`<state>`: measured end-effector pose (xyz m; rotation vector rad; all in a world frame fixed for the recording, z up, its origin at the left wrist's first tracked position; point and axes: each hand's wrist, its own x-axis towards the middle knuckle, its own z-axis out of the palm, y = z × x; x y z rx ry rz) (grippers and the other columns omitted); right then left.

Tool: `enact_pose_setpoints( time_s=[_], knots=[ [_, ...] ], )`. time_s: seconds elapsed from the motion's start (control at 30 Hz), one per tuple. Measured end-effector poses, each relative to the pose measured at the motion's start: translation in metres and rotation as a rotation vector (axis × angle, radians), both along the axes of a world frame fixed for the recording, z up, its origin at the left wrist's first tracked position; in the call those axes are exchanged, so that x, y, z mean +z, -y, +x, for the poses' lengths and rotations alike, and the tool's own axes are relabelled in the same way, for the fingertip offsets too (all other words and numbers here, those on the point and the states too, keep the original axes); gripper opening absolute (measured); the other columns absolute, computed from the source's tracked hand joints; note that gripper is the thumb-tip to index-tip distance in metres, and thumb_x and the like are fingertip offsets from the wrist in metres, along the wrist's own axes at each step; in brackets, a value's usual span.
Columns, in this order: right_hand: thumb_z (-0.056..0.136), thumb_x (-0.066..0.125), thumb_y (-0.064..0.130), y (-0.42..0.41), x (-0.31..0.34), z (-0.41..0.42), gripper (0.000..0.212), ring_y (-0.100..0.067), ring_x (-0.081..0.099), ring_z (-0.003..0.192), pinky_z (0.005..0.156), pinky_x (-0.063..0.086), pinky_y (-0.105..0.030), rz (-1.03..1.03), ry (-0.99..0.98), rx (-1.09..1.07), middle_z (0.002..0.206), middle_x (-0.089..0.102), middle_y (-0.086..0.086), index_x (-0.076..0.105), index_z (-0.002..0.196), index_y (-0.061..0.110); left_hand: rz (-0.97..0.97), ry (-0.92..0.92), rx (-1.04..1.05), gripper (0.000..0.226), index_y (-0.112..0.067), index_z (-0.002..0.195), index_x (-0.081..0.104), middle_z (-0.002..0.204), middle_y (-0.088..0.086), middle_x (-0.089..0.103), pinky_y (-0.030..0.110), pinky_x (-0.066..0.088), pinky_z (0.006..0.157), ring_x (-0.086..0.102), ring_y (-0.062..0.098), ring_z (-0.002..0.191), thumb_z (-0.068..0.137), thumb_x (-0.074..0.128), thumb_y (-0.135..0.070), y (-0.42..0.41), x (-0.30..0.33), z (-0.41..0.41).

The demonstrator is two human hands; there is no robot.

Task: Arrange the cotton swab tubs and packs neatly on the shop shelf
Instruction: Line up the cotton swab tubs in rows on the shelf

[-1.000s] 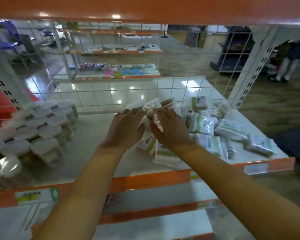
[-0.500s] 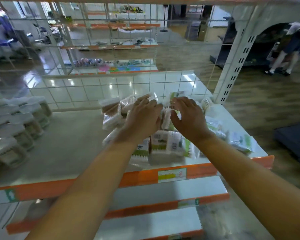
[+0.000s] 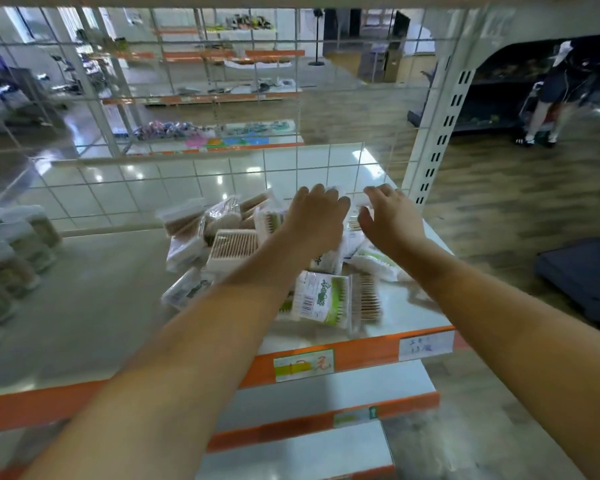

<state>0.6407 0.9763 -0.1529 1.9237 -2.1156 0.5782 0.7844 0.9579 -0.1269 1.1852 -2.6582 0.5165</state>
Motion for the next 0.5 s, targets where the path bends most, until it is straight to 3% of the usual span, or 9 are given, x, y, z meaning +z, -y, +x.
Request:
enact_pose_setpoints(
  time_s=[0.13, 0.27, 0.5],
  knots=[
    [0.092, 0.043, 0.023, 0.013, -0.005, -0.015, 0.03, -0.033, 0.051, 0.103, 0.072, 0.036, -0.033, 0.075, 0.011, -0.108, 0.109, 0.057, -0.015, 0.053, 0.113, 0.004, 0.005, -0.005, -0.022, 0.03, -0.008, 0.117, 0.053, 0.109, 0.008, 0.061, 0.035, 0.041, 0.086, 0.055, 0.025, 0.102, 0.09, 0.046, -0.017, 0.011, -0.002, -0.022],
    [0.09, 0.043, 0.02, 0.024, -0.01, -0.026, 0.024, -0.031, 0.049, 0.104, 0.072, 0.035, -0.034, 0.147, 0.059, -0.177, 0.108, 0.056, -0.014, 0.053, 0.106, 0.005, 0.012, -0.009, -0.03, 0.026, -0.007, 0.113, 0.055, 0.103, 0.008, 0.062, 0.034, 0.042, 0.082, 0.057, 0.026, 0.097, 0.089, 0.048, -0.017, 0.019, -0.002, -0.036],
    [0.088, 0.052, 0.036, 0.033, -0.011, -0.039, 0.036, -0.028, 0.054, 0.102, 0.07, 0.036, -0.032, 0.307, 0.082, -0.249, 0.112, 0.055, -0.012, 0.048, 0.112, 0.009, 0.012, 0.125, -0.044, 0.022, -0.008, 0.108, 0.057, 0.104, 0.008, 0.06, 0.034, 0.041, 0.083, 0.055, 0.026, 0.099, 0.088, 0.049, -0.014, 0.03, -0.008, -0.045]
  ],
)
